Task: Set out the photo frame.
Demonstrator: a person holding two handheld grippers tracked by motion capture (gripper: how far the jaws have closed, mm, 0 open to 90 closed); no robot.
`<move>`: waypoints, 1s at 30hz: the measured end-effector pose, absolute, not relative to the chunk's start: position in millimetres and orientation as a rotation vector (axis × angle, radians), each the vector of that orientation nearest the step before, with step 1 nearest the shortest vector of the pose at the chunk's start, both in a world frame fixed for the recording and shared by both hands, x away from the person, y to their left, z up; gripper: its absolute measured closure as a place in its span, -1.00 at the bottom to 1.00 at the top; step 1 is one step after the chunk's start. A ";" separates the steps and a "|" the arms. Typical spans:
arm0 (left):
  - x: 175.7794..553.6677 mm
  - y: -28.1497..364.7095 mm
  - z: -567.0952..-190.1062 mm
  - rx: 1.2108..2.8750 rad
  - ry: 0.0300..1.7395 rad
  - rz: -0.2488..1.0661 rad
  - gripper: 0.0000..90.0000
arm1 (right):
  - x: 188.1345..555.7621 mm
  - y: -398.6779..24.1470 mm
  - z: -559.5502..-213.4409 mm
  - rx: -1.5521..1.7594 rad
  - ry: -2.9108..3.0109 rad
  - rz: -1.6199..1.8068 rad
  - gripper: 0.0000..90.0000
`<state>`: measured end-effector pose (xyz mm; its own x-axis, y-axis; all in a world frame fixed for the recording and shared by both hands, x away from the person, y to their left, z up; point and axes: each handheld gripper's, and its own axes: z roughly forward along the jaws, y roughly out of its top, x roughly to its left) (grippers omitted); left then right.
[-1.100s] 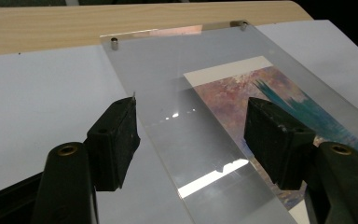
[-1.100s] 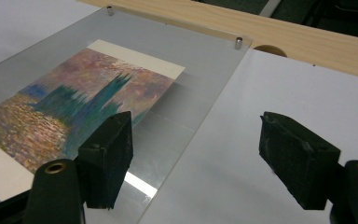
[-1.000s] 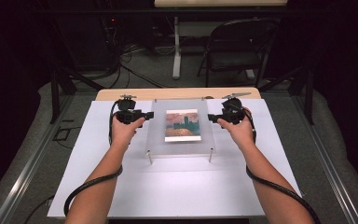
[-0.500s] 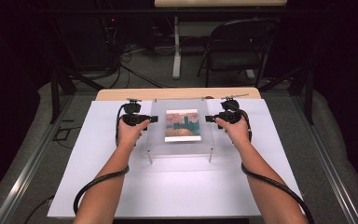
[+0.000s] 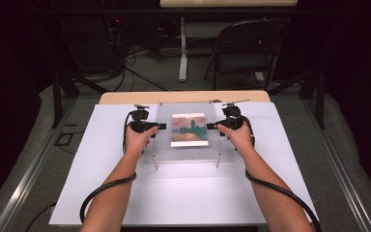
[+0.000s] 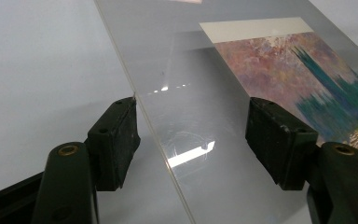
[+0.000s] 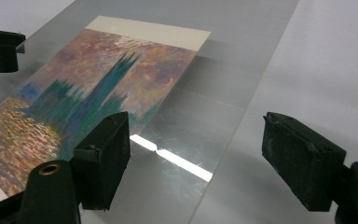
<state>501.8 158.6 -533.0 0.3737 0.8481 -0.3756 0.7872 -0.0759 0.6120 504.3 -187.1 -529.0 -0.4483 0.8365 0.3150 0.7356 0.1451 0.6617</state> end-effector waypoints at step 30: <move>509.9 154.8 -535.1 1.870 1.449 0.022 -0.42 | 510.4 -178.9 -536.4 1.646 2.319 1.221 -0.60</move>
